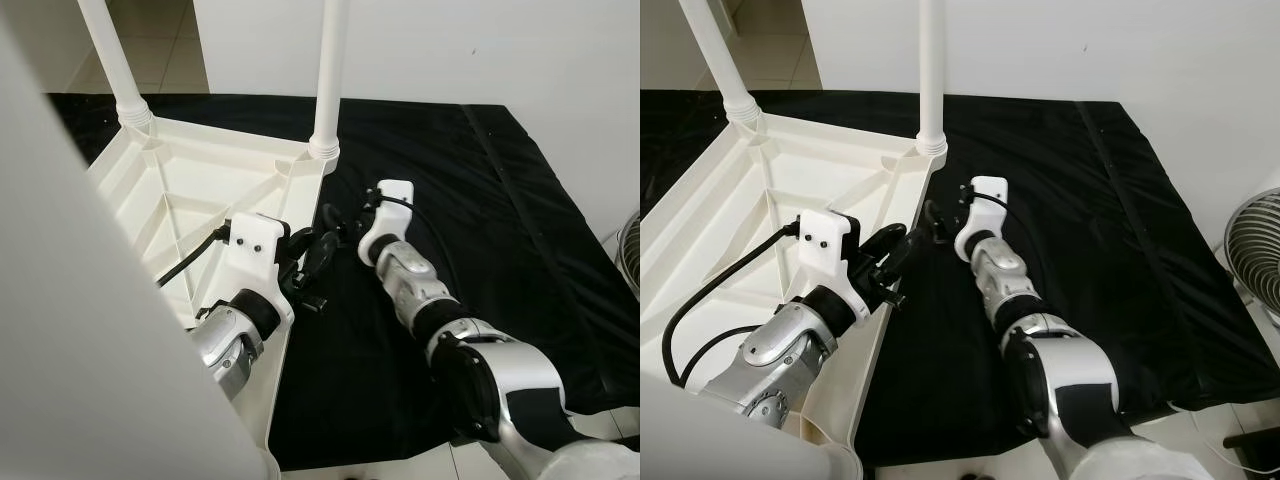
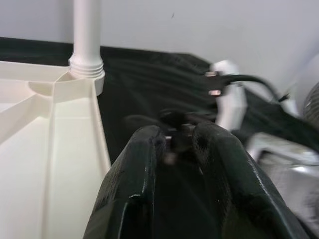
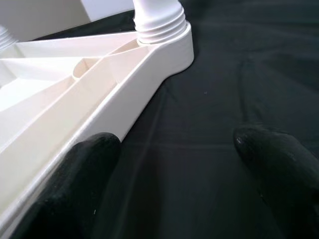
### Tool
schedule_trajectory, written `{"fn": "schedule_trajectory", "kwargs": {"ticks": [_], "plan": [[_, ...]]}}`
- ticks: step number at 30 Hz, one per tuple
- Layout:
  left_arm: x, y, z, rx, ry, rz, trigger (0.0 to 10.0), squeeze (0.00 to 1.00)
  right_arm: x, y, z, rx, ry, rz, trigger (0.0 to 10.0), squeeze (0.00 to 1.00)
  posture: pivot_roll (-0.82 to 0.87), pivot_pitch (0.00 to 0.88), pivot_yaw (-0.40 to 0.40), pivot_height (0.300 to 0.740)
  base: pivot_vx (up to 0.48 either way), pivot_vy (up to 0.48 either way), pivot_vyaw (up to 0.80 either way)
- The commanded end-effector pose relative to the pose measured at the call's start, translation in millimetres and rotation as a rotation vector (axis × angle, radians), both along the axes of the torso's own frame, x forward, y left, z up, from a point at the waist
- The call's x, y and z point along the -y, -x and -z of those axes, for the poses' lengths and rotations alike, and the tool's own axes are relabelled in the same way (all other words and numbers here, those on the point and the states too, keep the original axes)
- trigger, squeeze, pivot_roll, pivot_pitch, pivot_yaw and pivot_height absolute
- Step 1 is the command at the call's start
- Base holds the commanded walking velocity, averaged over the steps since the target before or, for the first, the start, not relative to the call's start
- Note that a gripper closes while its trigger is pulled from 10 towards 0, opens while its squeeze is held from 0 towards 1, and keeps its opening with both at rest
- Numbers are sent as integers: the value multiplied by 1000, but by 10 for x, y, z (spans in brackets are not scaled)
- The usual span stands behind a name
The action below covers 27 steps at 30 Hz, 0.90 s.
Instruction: Building children table
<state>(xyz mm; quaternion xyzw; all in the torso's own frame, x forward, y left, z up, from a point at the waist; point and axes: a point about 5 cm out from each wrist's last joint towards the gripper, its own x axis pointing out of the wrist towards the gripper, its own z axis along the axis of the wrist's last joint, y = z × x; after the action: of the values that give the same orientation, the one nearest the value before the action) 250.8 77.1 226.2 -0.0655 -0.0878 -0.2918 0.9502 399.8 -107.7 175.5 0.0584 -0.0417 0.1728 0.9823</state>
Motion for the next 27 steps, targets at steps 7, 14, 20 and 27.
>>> {"fn": "schedule_trajectory", "kwargs": {"ticks": [7, 14, 20, 27], "plan": [[-21, -121, 16, 0, -19, -22, 10000, 0, 134, 66, -4, 89, -21, -32, 10000, 0, 131, 153, 27, 740, 0, 0, 0], [111, -281, -44, 9, 8, 24, 10000, 0, 227, 230, 37, 185, -24, -45, 10000, 0, 41, 138, 82, 740, 0, 0, 0], [218, -356, -51, 10, 15, 62, 10000, 0, 325, 346, 88, 211, -20, -2, 10000, 0, -17, 130, 115, 740, 0, 0, 0], [645, -603, -211, 14, 48, 148, 10000, 0, 467, 721, 284, 218, 2, 37, 10000, 0, -72, 112, 155, 740, 0, 0, 0]]}}
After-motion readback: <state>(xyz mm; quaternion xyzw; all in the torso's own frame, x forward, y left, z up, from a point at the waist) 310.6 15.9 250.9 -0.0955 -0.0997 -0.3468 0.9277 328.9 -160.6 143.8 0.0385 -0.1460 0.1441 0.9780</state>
